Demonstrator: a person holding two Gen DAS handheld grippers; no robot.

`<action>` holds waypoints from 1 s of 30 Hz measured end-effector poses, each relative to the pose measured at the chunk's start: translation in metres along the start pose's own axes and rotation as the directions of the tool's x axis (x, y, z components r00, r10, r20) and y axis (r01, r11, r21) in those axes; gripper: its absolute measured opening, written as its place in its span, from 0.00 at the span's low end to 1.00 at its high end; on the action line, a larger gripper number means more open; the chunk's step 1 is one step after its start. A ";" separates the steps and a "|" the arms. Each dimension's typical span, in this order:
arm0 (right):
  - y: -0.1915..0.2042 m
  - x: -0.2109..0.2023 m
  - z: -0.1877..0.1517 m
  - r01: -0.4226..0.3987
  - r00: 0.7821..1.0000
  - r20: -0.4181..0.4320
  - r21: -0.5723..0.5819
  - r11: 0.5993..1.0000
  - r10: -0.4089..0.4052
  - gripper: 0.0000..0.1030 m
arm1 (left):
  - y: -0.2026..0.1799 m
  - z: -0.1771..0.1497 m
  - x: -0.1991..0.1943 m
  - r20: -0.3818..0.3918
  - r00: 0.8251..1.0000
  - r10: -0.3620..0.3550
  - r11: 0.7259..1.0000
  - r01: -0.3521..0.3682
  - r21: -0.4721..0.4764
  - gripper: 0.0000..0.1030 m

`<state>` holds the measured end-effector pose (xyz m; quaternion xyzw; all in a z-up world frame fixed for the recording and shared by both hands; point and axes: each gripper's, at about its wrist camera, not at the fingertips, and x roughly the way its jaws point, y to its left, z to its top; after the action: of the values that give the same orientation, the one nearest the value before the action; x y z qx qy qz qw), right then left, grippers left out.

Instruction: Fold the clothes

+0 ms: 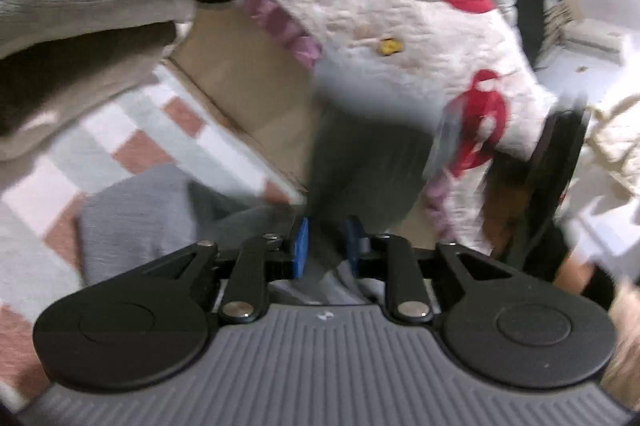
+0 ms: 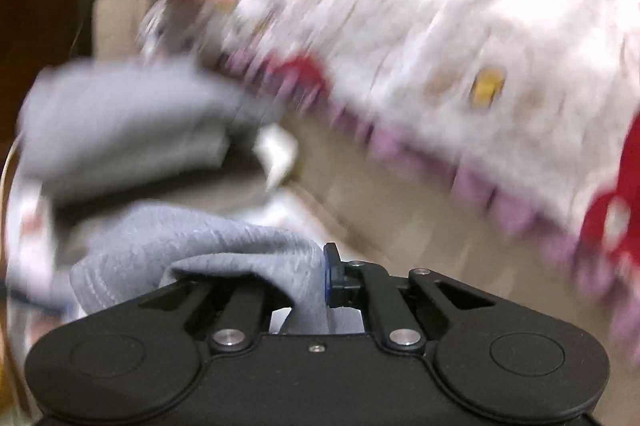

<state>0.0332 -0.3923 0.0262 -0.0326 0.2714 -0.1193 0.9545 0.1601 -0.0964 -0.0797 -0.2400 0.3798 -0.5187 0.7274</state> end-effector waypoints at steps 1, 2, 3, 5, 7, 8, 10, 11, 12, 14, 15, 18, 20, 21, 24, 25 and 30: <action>-0.005 0.006 0.018 0.011 1.000 0.022 0.032 0.999 -0.012 0.08 | 0.002 0.000 0.002 -0.009 0.999 0.036 0.999 -0.036 0.008 0.30; -0.010 0.011 0.036 0.020 0.999 0.044 0.071 0.997 -0.023 0.19 | 0.002 0.000 0.006 -0.020 0.997 0.072 0.997 -0.071 0.022 0.34; -0.015 0.016 0.047 0.003 0.998 0.055 0.171 0.985 -0.013 0.40 | 0.003 -0.002 0.009 -0.038 0.993 0.108 0.993 -0.106 0.044 0.35; -0.020 0.027 0.047 -0.104 0.995 0.024 0.290 0.951 0.101 0.63 | 0.001 -0.006 0.017 -0.081 0.982 0.169 0.983 -0.161 0.091 0.36; -0.015 0.030 0.033 -0.158 0.986 -0.005 0.318 0.935 0.168 0.63 | -0.002 -0.012 0.023 -0.120 0.970 0.211 0.970 -0.193 0.146 0.37; -0.009 0.029 0.020 -0.166 0.983 -0.023 0.294 0.941 0.180 0.63 | -0.005 -0.014 0.027 -0.141 0.965 0.223 0.965 -0.198 0.174 0.41; 0.000 0.021 -0.012 -0.164 0.981 -0.064 0.244 0.956 0.185 0.63 | -0.010 -0.019 0.029 -0.176 0.961 0.214 0.963 -0.178 0.200 0.43; -0.002 0.015 -0.035 -0.159 0.980 -0.078 0.226 0.961 0.180 0.63 | -0.012 -0.020 0.030 -0.189 0.960 0.205 0.965 -0.167 0.200 0.46; -0.005 0.007 -0.058 -0.142 0.981 -0.100 0.208 0.968 0.166 0.63 | -0.015 -0.021 0.031 -0.197 0.961 0.193 0.968 -0.153 0.201 0.48; -0.017 -0.007 -0.106 -0.091 0.980 -0.159 0.197 0.976 0.123 0.63 | -0.018 -0.022 0.032 -0.210 0.962 0.174 0.970 -0.130 0.207 0.53; -0.026 -0.015 -0.130 -0.060 0.975 -0.198 0.214 0.975 0.104 0.63 | -0.021 -0.025 0.033 -0.219 0.960 0.175 0.967 -0.126 0.222 0.57; -0.055 -0.038 -0.194 0.007 0.944 -0.320 0.262 0.965 0.080 0.63 | -0.029 -0.033 0.040 -0.247 0.950 0.189 0.957 -0.121 0.264 0.62; -0.059 -0.056 -0.226 0.039 0.920 -0.387 0.240 0.970 0.059 0.63 | -0.033 -0.040 0.048 -0.272 0.939 0.212 0.947 -0.129 0.293 0.63; -0.058 -0.061 -0.232 0.037 0.915 -0.400 0.224 0.974 0.057 0.63 | -0.035 -0.044 0.053 -0.286 0.931 0.226 0.941 -0.133 0.311 0.65; -0.053 -0.070 -0.249 0.025 0.900 -0.433 0.170 0.985 0.052 0.63 | -0.041 -0.058 0.070 -0.307 0.899 0.312 0.899 -0.175 0.402 0.68; -0.051 -0.069 -0.252 0.019 0.896 -0.440 0.151 0.988 0.050 0.63 | -0.042 -0.064 0.076 -0.302 0.889 0.343 0.880 -0.191 0.436 0.68; -0.031 -0.063 -0.266 0.011 0.882 -0.470 -0.016 1.000 -0.018 0.66 | -0.046 -0.087 0.104 -0.253 0.840 0.480 0.764 -0.259 0.591 0.74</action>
<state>-0.1646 -0.4060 -0.1641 -0.0109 0.4953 -0.1290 0.8590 0.0819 -0.2058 -0.1288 0.1618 0.3972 -0.4832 0.7633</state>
